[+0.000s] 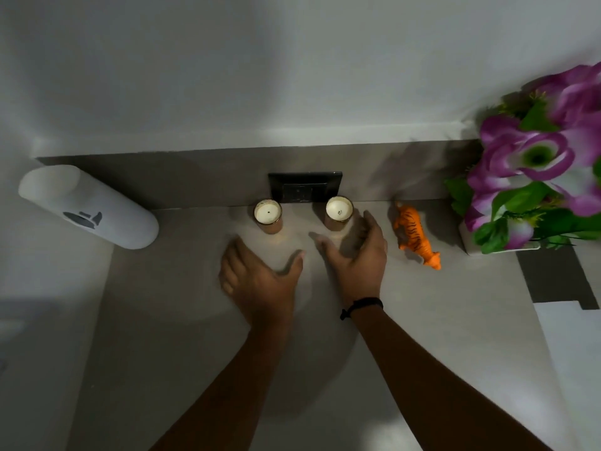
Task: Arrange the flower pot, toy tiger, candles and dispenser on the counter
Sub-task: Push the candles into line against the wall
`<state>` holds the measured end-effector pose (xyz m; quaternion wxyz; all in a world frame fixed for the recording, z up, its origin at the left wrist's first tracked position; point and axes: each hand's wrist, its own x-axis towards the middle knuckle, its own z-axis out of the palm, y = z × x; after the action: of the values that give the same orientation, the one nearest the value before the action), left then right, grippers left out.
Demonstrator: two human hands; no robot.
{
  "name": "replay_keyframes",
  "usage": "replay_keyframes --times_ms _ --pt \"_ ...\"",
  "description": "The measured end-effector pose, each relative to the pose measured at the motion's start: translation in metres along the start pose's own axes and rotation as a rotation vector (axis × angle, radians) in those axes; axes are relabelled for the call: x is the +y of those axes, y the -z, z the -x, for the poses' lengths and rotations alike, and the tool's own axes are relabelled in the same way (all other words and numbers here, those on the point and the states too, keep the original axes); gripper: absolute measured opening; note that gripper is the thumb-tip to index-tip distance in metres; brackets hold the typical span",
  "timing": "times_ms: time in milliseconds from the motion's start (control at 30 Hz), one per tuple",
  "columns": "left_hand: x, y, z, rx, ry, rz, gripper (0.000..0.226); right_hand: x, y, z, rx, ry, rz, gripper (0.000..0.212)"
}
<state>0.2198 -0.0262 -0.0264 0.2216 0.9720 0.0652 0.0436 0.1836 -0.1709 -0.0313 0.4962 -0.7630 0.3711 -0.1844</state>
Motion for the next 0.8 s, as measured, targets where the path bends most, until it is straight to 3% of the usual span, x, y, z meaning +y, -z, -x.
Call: replay_keyframes --times_ms 133,267,367,600,800 --pt "-0.024 0.009 0.059 -0.211 -0.304 -0.134 0.106 0.022 0.048 0.064 0.178 0.056 -0.024 0.047" --pt "-0.025 0.011 0.069 -0.321 -0.566 -0.253 0.090 0.041 0.097 0.072 0.412 -0.064 -0.039 0.061" --pt "-0.025 0.008 0.065 -0.328 -0.589 -0.271 0.089 0.038 0.114 0.037 0.375 -0.027 0.082 0.080" --pt "-0.027 0.004 0.065 -0.304 -0.618 -0.279 0.090 0.021 0.098 -0.015 0.311 -0.038 0.085 0.030" --pt "-0.031 -0.002 0.065 -0.291 -0.616 -0.274 0.091 0.018 0.089 -0.026 0.350 -0.032 0.079 0.026"
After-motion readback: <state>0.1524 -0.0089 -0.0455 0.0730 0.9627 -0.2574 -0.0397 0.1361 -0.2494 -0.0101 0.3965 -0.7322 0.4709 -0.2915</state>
